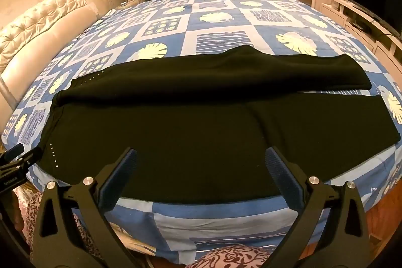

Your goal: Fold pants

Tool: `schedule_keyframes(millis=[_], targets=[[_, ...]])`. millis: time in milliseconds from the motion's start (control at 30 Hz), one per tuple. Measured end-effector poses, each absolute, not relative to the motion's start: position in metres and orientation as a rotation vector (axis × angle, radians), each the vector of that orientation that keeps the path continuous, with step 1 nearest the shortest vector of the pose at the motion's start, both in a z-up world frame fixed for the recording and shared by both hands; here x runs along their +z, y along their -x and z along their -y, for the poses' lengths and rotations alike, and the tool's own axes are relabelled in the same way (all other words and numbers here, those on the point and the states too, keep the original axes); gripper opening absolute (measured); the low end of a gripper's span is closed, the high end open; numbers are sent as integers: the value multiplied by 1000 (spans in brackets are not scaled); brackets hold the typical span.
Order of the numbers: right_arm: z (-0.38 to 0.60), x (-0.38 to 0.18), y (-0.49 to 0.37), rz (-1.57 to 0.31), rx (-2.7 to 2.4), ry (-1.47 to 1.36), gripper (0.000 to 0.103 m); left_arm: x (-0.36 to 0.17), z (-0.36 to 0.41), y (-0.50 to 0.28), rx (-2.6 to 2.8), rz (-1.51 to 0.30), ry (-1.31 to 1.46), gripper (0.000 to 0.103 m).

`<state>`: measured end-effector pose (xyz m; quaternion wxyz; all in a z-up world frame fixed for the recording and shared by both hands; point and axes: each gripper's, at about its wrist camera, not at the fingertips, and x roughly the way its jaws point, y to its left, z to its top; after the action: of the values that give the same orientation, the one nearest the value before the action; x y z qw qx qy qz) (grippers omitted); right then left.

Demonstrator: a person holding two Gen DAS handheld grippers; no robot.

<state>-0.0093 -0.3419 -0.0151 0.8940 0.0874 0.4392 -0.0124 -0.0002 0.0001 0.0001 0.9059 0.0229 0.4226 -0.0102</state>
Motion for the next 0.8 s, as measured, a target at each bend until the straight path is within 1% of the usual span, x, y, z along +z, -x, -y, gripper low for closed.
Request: schedule_keyframes(millis=[800], targets=[[340,-16,9,-915,-22,-181,101,-5,-3,0,-21,-878,-44,98]])
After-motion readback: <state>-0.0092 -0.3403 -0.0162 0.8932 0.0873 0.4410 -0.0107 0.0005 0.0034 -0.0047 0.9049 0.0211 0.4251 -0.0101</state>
